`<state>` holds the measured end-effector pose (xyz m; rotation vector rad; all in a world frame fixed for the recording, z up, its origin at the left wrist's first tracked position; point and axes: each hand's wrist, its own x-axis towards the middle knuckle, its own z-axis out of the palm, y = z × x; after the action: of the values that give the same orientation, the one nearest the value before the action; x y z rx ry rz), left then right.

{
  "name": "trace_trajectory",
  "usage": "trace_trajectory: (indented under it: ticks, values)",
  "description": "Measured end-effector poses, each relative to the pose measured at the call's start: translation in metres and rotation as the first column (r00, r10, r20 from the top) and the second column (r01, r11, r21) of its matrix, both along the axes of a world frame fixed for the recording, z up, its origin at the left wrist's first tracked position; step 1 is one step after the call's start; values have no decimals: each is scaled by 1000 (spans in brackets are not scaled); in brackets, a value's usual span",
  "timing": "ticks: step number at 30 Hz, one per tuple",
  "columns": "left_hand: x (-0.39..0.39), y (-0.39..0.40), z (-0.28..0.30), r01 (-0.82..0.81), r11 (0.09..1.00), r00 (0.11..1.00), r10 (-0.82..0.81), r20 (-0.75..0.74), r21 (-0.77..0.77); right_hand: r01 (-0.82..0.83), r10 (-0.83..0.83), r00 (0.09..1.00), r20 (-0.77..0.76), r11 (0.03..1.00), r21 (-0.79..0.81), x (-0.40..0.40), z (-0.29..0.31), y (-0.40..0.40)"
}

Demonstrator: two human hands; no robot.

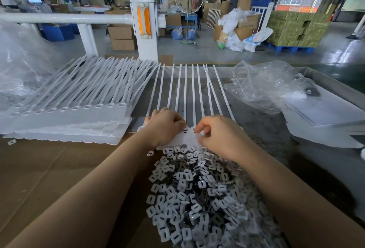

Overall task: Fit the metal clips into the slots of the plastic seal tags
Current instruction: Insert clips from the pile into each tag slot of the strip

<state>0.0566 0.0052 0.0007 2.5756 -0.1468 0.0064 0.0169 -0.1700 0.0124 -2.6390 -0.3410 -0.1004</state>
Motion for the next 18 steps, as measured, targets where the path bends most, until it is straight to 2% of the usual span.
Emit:
trace_trajectory:
  ticks: [9,14,18]
  values:
    - [2,-3,4,-39,997,999,39,5,73,-4,4,1000,-5,1000,-7,-1,2,1]
    - [2,-1,8,-85,995,996,85,0,46,-5,5,1000,-2,1000,-9,-2,2,2]
    - [2,0,8,-47,997,998,44,38,68,-2,2,1000,0,1000,-10,-2,2,2]
